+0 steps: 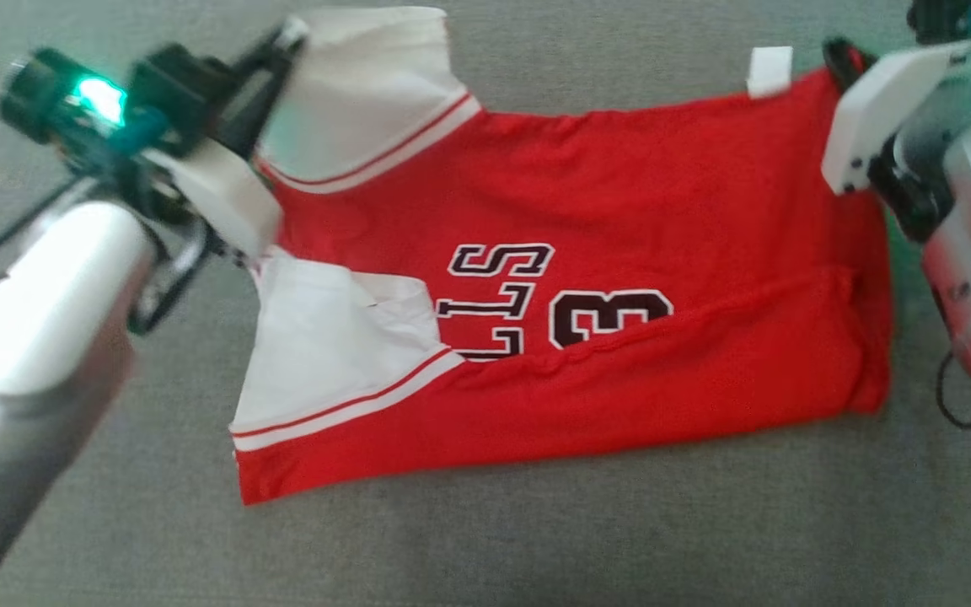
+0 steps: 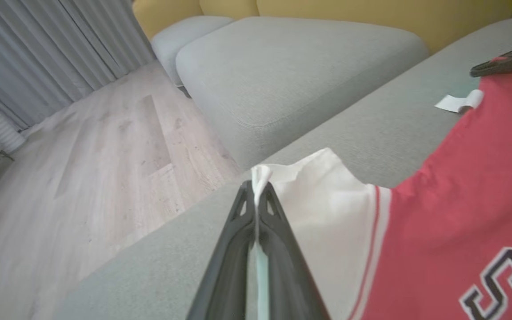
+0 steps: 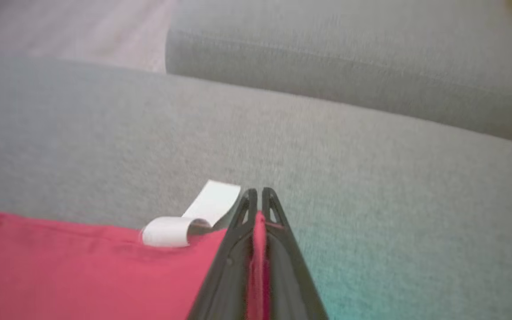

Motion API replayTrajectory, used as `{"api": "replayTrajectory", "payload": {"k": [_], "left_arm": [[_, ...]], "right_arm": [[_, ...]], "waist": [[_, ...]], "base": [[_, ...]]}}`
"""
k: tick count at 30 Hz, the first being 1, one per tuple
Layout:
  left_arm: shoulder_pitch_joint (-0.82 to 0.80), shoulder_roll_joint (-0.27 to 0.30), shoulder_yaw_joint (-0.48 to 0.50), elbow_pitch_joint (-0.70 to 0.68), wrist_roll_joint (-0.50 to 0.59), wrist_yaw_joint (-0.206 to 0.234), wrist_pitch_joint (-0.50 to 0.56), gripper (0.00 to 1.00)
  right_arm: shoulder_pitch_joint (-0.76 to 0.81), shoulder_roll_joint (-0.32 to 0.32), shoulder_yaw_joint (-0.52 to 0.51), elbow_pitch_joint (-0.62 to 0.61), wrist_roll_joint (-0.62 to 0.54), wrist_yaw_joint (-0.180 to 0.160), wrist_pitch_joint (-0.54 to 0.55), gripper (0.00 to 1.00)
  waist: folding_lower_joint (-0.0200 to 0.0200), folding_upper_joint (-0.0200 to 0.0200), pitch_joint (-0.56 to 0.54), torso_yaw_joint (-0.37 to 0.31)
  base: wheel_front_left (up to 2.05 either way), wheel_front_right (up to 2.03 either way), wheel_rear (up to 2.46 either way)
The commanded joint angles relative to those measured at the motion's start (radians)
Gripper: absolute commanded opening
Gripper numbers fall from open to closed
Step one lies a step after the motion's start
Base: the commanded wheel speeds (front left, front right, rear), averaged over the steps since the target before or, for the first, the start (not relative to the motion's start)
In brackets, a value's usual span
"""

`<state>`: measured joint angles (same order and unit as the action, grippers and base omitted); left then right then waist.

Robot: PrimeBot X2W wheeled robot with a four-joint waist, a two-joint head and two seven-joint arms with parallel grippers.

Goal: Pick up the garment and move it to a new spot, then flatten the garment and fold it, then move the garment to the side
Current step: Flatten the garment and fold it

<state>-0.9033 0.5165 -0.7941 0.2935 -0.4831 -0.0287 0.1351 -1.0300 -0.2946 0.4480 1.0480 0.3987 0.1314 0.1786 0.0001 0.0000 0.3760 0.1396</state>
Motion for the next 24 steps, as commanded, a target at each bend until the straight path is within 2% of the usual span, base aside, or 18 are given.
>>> {"api": "replayTrajectory", "payload": {"k": [1,4,9,13,20,24], "left_arm": [[-0.068,0.052,0.067,-0.005,0.005,0.013,-0.017,0.0],[-0.103,0.061,0.087,0.074,0.01,0.018,-0.045,0.0],[-0.205,0.042,0.096,0.209,0.038,0.011,-0.095,0.0],[-0.294,0.018,0.093,0.315,0.073,0.008,-0.164,0.0],[-0.394,-0.053,0.096,0.472,0.106,0.039,-0.307,0.0],[-0.38,-0.085,0.075,0.529,0.1,0.002,-0.341,0.0]], "right_arm": [[-0.047,0.012,0.01,-0.043,0.019,-0.001,-0.024,0.0],[-0.079,0.028,0.008,-0.062,0.07,-0.001,-0.075,0.0],[-0.128,0.064,0.007,-0.089,0.159,-0.001,-0.14,0.0],[-0.165,0.088,0.013,-0.094,0.205,-0.001,-0.198,0.0],[-0.214,0.104,0.011,-0.059,0.252,-0.001,-0.315,0.0],[-0.193,0.092,0.041,-0.039,0.282,-0.001,-0.319,0.0]], "waist": [[-0.0001,0.0,-0.001,-0.017],[-0.0001,0.0,0.003,-0.043],[-0.0001,0.0,0.018,-0.077],[-0.0001,0.0,0.025,-0.103],[-0.0001,0.0,0.019,-0.118],[-0.0001,0.0,0.0,-0.107]], "base": [[0.0,0.0,0.0],[0.0,0.0,0.0],[0.0,0.0,0.0],[0.0,0.0,0.0],[0.0,0.0,0.0],[0.0,0.0,0.0]]}}
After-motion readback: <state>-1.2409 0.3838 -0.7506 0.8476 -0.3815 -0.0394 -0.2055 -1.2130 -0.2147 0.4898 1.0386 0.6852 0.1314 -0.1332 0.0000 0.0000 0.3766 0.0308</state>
